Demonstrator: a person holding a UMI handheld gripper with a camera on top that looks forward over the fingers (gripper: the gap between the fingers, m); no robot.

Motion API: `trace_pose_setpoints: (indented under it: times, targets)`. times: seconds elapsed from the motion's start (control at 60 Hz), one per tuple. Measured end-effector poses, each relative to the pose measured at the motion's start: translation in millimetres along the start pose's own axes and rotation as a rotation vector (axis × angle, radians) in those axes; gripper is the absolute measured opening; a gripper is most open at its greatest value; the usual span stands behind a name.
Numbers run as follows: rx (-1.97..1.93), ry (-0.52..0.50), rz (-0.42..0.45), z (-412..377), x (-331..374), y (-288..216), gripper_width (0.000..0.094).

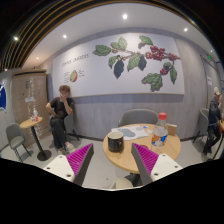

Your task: Pour water

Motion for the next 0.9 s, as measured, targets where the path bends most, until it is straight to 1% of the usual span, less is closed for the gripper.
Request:
trace_pose_setpoints:
  times: [0.083,0.2,0.217,0.233,0.317,0.333,0.367,0.433,0.45,0.467,0.483,0.5,0.583,0.667,0.717,0.8,0.85,0.9]
  targets:
    - [-0.011,0.016,-0.008,4.6,-3.0,1.8,0.0817]
    - [-0.035,0.007,-0.021,15.5,-13.2,14.7,0.0818]
    - [-0.042,0.008,-0.03,9.6,-4.0,4.5,0.0818]
    - [-0.041,0.004,-0.022,20.3,-13.3,18.2,0.0816]
    - [-0.047,0.017,-0.032,32.4,-23.1,29.8,0.0817]
    - [-0.045,0.023,-0.045,34.1,-16.0,23.4,0.0816]
    - [-0.035,0.038,-0.043,53.0,-28.6,44.4,0.0819]
    - [-0.037,0.084,-0.058,76.7,-42.4,62.0,0.0821]
    - [-0.042,0.1,-0.071,74.6,-38.4,53.8,0.082]
    - [-0.044,0.109,-0.065,89.7,-50.0,69.6,0.0819]
    - [-0.05,0.127,-0.079,88.1,-46.5,61.1,0.0816]
    - [-0.049,0.136,-0.071,102.6,-58.4,75.9,0.0815]
    - [-0.041,0.193,-0.066,134.2,-85.4,87.1,0.0814]
    - [-0.039,0.237,-0.028,154.5,-104.0,82.4,0.0816]
    - [-0.033,0.259,-0.002,167.3,-122.9,87.9,0.0817]
    - [-0.039,0.257,0.056,175.3,-144.0,81.3,0.0817]
    - [-0.05,0.242,0.084,176.7,-154.3,75.2,0.0815]
    - [-0.052,0.221,0.132,174.5,-161.2,66.8,0.0814]
Point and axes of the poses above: the point between the fingertips, and its own axes, seen from behind it with the camera up: z to the right, y down, x backward, against the way the camera looks, the point moved 8 cm from there along x, backward, against the way the camera looks, and after that the axes turned 4 degrees about y, right-handed, at the moved point
